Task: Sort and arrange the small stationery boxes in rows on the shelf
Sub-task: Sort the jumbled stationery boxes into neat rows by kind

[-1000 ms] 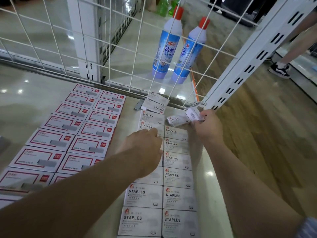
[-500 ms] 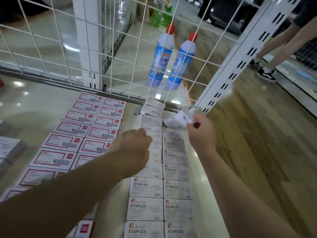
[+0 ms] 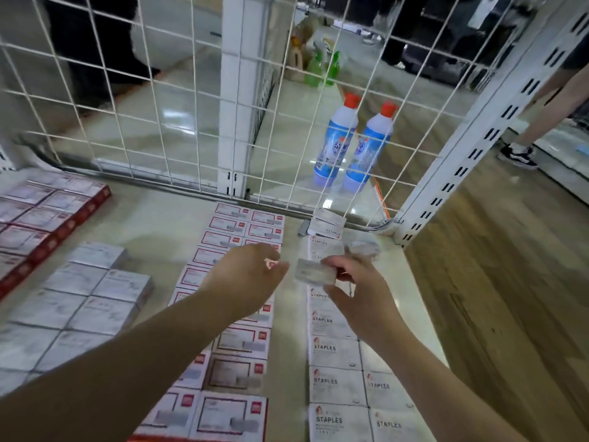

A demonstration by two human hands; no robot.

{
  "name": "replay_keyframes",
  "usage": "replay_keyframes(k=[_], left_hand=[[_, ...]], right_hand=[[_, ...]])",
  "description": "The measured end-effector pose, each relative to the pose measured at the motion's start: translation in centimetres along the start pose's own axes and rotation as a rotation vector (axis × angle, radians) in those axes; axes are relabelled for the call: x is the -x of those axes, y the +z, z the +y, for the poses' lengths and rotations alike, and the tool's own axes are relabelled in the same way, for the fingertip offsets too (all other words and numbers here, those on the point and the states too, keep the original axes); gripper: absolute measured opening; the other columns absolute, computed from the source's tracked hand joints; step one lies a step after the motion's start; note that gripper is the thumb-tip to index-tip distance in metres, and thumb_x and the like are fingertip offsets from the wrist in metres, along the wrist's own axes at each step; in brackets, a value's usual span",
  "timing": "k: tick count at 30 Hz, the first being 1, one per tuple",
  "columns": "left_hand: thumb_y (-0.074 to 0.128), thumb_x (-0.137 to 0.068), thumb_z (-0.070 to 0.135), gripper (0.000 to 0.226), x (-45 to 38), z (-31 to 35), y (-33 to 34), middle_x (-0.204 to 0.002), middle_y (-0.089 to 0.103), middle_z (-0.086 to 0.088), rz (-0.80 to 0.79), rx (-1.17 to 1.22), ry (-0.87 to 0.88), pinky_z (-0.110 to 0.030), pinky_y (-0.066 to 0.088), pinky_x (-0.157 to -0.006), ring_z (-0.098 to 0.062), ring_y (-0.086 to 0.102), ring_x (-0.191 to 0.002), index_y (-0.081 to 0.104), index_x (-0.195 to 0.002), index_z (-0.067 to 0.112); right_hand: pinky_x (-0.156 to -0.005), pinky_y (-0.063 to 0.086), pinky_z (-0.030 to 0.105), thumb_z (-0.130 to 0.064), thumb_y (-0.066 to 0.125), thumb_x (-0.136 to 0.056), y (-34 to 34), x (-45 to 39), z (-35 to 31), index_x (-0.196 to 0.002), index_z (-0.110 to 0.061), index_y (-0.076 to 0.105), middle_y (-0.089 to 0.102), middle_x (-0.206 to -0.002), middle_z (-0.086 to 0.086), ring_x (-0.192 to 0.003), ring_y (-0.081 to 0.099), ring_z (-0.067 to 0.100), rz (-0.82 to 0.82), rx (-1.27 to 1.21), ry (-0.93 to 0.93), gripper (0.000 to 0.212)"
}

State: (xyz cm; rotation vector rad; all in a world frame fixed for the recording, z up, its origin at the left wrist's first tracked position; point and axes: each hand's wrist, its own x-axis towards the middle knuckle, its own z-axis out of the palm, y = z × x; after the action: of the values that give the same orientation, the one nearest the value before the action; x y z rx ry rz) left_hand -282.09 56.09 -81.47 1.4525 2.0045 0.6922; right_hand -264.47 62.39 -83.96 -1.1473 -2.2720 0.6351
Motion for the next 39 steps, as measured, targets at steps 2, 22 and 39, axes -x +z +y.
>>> replay_keyframes(k=[2,22,39], left_hand=[[0.045,-0.095,0.039,0.03,0.3,-0.4,-0.2,-0.086,0.059,0.007,-0.001,0.076,-0.03,-0.015,0.039,-0.047,-0.003,0.052,-0.058,0.058,-0.117,0.023],[0.053,-0.094,0.018,0.001,0.8,-2.7,0.0,-0.099,0.065,-0.007,0.014,0.428,-0.29,-0.013,0.051,-0.049,-0.012,0.061,-0.065,0.054,-0.093,0.018],[0.055,-0.091,0.01,0.034,1.7,-3.7,0.6,-0.117,0.061,0.003,0.017,0.322,-0.107,-0.005,0.047,-0.055,-0.011,0.056,-0.098,0.056,-0.124,0.016]], right_hand=[[-0.087,0.042,0.01,-0.001,0.069,-0.078,0.6,0.4,-1.0,-0.105,-0.015,0.064,0.053,-0.099,-0.01,-0.095,0.055,0.011,-0.027,-0.009,-0.016,0.031],[-0.086,0.037,0.001,-0.013,0.069,-0.08,3.1,1.4,-2.6,-0.124,-0.032,0.049,0.047,-0.113,-0.019,-0.101,0.048,-0.004,-0.139,-0.035,0.14,0.052],[-0.073,0.044,0.006,-0.02,0.05,-0.095,2.6,-1.3,-4.1,-0.123,-0.022,0.058,0.059,-0.1,-0.016,-0.09,0.055,-0.004,-0.392,-0.102,0.154,0.03]])
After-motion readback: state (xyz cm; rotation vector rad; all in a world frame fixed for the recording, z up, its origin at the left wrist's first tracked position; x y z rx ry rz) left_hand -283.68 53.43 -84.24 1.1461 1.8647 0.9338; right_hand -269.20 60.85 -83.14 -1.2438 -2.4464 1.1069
